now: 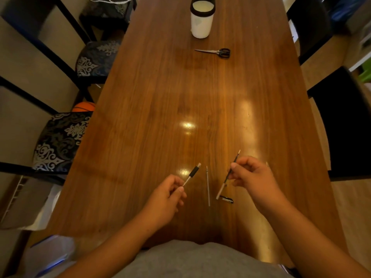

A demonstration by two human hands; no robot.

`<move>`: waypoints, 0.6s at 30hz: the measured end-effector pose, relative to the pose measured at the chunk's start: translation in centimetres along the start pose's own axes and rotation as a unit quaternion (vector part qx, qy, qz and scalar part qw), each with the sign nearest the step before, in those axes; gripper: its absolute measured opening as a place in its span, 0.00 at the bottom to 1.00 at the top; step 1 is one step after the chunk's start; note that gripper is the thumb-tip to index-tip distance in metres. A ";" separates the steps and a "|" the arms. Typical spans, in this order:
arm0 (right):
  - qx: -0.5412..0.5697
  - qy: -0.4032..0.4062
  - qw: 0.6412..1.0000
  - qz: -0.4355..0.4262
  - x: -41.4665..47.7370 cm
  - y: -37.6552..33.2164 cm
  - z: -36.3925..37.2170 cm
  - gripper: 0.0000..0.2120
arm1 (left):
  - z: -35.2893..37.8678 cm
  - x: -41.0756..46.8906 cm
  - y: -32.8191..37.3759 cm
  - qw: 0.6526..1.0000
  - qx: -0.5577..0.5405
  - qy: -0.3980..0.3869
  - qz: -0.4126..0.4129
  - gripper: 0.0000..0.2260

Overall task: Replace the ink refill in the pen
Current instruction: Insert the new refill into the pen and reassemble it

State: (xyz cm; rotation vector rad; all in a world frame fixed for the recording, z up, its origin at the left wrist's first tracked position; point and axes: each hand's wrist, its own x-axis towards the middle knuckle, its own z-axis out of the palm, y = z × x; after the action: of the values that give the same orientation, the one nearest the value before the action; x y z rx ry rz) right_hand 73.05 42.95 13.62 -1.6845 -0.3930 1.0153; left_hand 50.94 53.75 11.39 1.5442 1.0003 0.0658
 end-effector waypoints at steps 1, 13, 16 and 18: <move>0.028 0.003 1.000 -0.007 -0.1 -0.8 -0.1 0.11 | -0.3 -0.5 0.6 1.000 -0.022 -0.004 0.008 0.07; 0.205 0.029 0.976 -0.062 -1.9 -7.7 -0.3 0.05 | -0.7 -3.2 4.1 0.993 -0.084 -0.050 0.064 0.09; 0.201 0.036 0.977 -0.057 -2.0 -7.5 0.0 0.05 | -0.7 -3.4 4.3 0.992 -0.089 -0.054 0.066 0.09; 0.192 0.042 0.979 -0.054 -1.9 -7.3 0.1 0.06 | -0.8 -3.4 4.4 0.992 -0.086 -0.054 0.069 0.09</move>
State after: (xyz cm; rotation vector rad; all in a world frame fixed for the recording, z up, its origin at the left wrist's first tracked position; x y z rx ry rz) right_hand 73.47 44.40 21.01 -1.3382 -0.2134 0.8728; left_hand 50.76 52.75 16.92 1.4406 0.7798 0.1603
